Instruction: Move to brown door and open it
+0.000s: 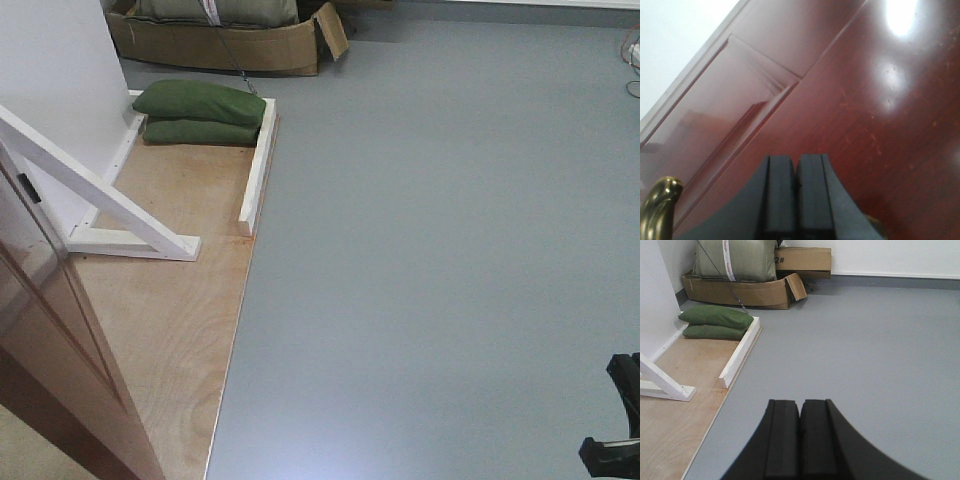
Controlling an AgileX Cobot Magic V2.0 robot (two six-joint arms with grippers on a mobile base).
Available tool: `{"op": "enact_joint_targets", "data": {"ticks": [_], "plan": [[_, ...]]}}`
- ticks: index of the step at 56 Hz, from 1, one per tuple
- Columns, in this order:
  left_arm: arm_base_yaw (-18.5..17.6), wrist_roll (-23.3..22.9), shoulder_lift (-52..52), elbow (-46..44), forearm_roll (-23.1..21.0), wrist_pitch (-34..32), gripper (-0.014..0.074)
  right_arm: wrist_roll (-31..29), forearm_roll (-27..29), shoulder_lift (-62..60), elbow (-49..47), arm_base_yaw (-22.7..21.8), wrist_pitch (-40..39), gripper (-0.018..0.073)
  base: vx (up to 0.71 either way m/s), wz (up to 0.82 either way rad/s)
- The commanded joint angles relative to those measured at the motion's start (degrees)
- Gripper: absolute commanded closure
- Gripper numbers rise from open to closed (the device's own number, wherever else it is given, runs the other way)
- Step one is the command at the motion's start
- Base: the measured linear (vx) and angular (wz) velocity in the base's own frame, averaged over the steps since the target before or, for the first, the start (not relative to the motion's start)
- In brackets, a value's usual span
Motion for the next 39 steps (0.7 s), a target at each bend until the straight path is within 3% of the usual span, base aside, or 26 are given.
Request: {"op": "enact_joint_targets", "data": {"ticks": [1, 11, 39], "plan": [[-0.73, 0.13, -0.15, -1.69, 3.89, 1.46, 0.0603, -0.45, -0.19, -0.32, 0.25, 0.08, -4.37, 0.0559, 0.00, 0.00], [-3.48, 0.13, -0.87, -1.75, 8.89, 2.20, 0.0603, -0.45, -0.19, -0.32, 0.25, 0.08, -4.37, 0.0559, 0.00, 0.00], [-9.39, 1.11, -0.99, -1.75, 17.76, 5.05, 0.0603, -0.45, -0.19, -0.32, 0.25, 0.08, -4.42, 0.0559, 0.00, 0.00]]}}
